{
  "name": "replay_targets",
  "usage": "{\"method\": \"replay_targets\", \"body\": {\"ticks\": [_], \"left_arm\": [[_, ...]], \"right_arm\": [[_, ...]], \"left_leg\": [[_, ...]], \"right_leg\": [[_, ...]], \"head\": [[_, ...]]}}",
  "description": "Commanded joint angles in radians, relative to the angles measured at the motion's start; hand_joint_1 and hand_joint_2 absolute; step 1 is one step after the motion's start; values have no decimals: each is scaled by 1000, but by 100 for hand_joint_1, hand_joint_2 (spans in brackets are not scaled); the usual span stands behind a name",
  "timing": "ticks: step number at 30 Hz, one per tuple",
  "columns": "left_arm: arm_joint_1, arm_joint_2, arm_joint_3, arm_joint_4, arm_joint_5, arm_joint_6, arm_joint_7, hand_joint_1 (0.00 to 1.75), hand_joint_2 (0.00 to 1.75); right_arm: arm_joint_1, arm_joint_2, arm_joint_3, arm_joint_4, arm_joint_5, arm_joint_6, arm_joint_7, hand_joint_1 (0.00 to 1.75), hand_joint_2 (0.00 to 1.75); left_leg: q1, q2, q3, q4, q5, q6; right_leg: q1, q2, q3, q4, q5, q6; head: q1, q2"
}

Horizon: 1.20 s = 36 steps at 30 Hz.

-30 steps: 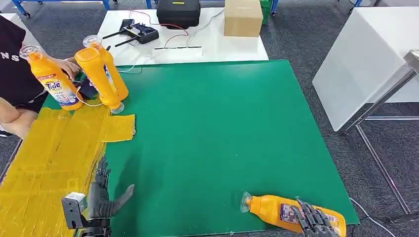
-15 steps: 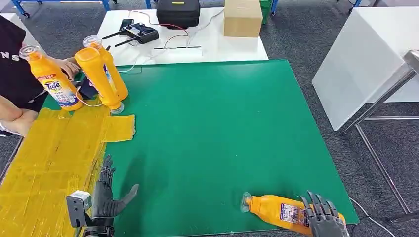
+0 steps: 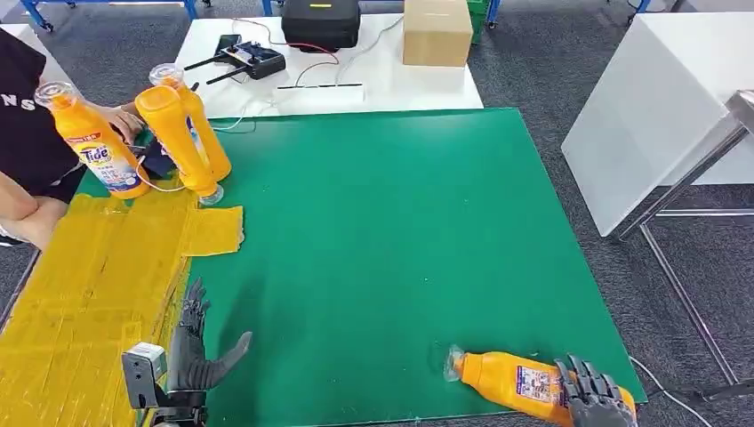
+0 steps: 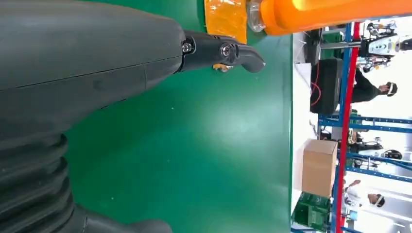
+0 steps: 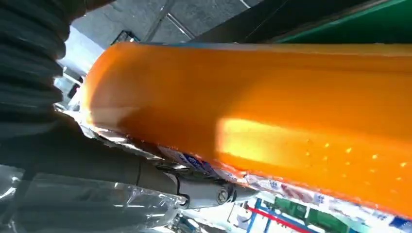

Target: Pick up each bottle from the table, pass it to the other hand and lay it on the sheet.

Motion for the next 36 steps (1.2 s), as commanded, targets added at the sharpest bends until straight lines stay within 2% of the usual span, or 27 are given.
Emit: {"method": "replay_targets", "body": {"ticks": [1, 7, 9, 10, 11, 13, 17, 18, 20, 27, 30, 31, 32, 33, 34, 36], "left_arm": [[-39, 17, -43, 61, 2, -1, 1, 0, 175], [-54, 29, -74, 85, 12, -4, 3, 0, 175], [-53, 31, -79, 87, 15, -3, 3, 0, 175], [-51, 32, -81, 86, 18, -2, 3, 0, 175], [-50, 32, -81, 85, 19, -2, 3, 0, 175], [-49, 34, -83, 83, 22, -1, 3, 0, 175], [-49, 34, -83, 83, 22, -1, 3, 0, 175], [-50, 34, -83, 83, 25, -1, 4, 0, 175], [-49, 36, -84, 82, 29, 0, 5, 0, 175], [-45, 33, -81, 82, 31, 0, 5, 0, 175], [-45, 30, -74, 83, 31, 0, 5, 0, 175], [-45, 30, -72, 85, 31, 0, 5, 0, 175], [-45, 29, -68, 87, 31, 0, 5, 0, 175], [-45, 28, -65, 89, 31, 0, 5, 0, 175], [-45, 28, -61, 91, 32, 0, 5, 0, 175], [-44, 27, -50, 96, 35, -2, -4, 0, 175]], "right_arm": [[-90, 67, -111, 181, 15, 39, -75, 0, 175], [-147, 76, -148, 288, 31, 55, -130, 0, 175], [-159, 81, -148, 307, 40, 49, -137, 9, 175], [-165, 81, -144, 315, 46, 45, -140, 40, 175], [-169, 81, -139, 321, 51, 42, -139, 82, 175], [-180, 82, -133, 335, 56, 35, -140, 129, 175], [-180, 82, -133, 335, 56, 35, -140, 131, 175], [-184, 80, -129, 340, 60, 31, -139, 138, 175], [-194, 79, -123, 350, 61, 23, -139, 173, 175], [-213, 78, -81, 345, 51, -16, -134, 175, 175], [-214, 67, -44, 336, 16, -25, -133, 175, 175], [-208, 57, -16, 323, -5, -20, -138, 175, 175], [-200, 53, 5, 307, -41, -7, -156, 175, 175], [-187, 47, 27, 282, -66, 1, -164, 175, 175], [-177, 40, 49, 261, -85, 9, -161, 175, 175], [-135, -8, 151, 179, -217, 41, -185, 175, 175]], "left_leg": [[4, -1, 7, -2, -2, -4], [2, -1, 5, -2, 0, -2], [3, -1, 8, -2, 0, -2], [1, -1, 7, -2, 0, -1], [2, -1, 8, -2, 0, -2], [1, 0, 8, -2, -1, -1], [4, 1, 12, -2, -1, -2], [4, 4, 14, -2, -2, -1], [5, 6, 15, -2, -2, -2], [6, 10, 18, -2, -3, 1], [6, 13, 22, -3, -5, 2], [7, 12, 19, -3, -3, 1], [6, 13, 19, -4, -3, 1], [6, 13, 22, -3, -4, 3], [7, 13, 21, -3, -4, 2], [6, 15, 20, -2, -4, 2]], "right_leg": [[4, -3, 9, -4, -1, -2], [2, -2, 6, -3, 0, -1], [3, -3, 9, -5, 0, -1], [2, -2, 8, -3, 0, -1], [2, -2, 9, -4, 1, -1], [2, -1, 10, -4, 0, -1], [4, -1, 15, -8, 1, -1], [4, 3, 16, -8, 2, -1], [6, 5, 18, -10, 3, -2], [7, 8, 13, -15, 3, -2], [7, 11, 17, -16, 2, -2], [8, 9, 14, -16, 3, -3], [7, 11, 22, -17, 5, -4], [7, 11, 27, -17, 7, 1], [8, 11, 26, -17, 7, 0], [7, 12, 25, -16, 7, 0]], "head": [[0, 0], [0, 0], [0, 0], [0, 0], [0, 0], [0, 0], [0, 0], [0, 0], [0, 0], [1, 0], [0, 0], [0, 0], [0, 0], [1, 0], [0, 0], [0, 0]]}}
